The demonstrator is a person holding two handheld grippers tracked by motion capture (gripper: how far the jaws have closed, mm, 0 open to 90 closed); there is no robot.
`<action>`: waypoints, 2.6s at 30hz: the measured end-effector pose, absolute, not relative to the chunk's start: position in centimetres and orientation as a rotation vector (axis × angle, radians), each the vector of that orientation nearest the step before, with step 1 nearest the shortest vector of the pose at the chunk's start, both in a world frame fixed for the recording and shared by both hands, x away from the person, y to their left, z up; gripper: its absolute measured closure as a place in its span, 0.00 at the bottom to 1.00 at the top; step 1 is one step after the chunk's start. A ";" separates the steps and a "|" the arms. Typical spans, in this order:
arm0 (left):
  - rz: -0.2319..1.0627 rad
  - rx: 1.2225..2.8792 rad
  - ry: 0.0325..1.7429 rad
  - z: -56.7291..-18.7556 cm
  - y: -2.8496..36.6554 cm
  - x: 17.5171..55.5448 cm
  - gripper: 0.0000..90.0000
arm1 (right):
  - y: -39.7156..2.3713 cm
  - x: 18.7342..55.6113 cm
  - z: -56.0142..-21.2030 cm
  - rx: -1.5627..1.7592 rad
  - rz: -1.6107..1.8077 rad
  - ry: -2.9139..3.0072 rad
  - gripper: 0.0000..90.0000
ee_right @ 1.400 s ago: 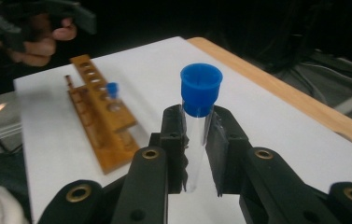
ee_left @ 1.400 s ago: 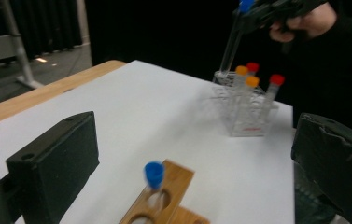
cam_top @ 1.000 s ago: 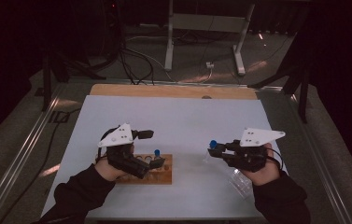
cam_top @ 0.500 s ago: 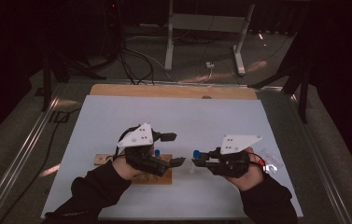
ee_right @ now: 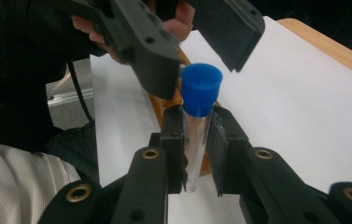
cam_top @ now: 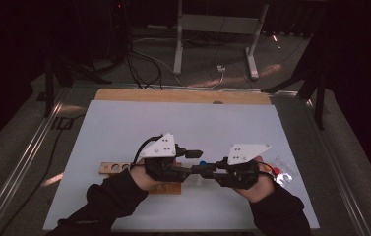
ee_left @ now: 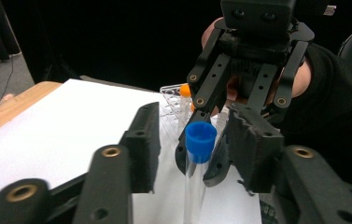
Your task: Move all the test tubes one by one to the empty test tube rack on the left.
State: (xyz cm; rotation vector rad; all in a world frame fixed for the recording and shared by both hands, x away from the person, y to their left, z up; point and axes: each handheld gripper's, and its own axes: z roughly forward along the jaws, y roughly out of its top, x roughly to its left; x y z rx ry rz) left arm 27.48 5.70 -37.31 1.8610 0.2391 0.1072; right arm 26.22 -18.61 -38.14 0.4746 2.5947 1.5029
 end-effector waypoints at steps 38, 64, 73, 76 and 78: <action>0.204 1.872 0.277 -35.3 8.8 28.4 0.86 | -21.7 26.0 -35.7 0.620 1.638 2.319 0.12; 0.320 1.885 0.402 -34.7 15.2 28.9 0.86 | -23.7 25.5 -34.9 0.712 1.596 2.222 0.00; 0.311 1.874 0.435 -36.4 16.0 29.2 0.86 | -23.8 25.3 -34.8 0.705 1.579 2.221 0.00; 0.304 1.875 0.444 -37.0 16.1 29.3 0.86 | -23.8 25.3 -34.9 0.708 1.578 2.227 0.00; 0.312 1.884 0.449 -37.4 16.0 29.3 0.86 | -23.8 25.4 -34.9 0.709 1.574 2.231 0.00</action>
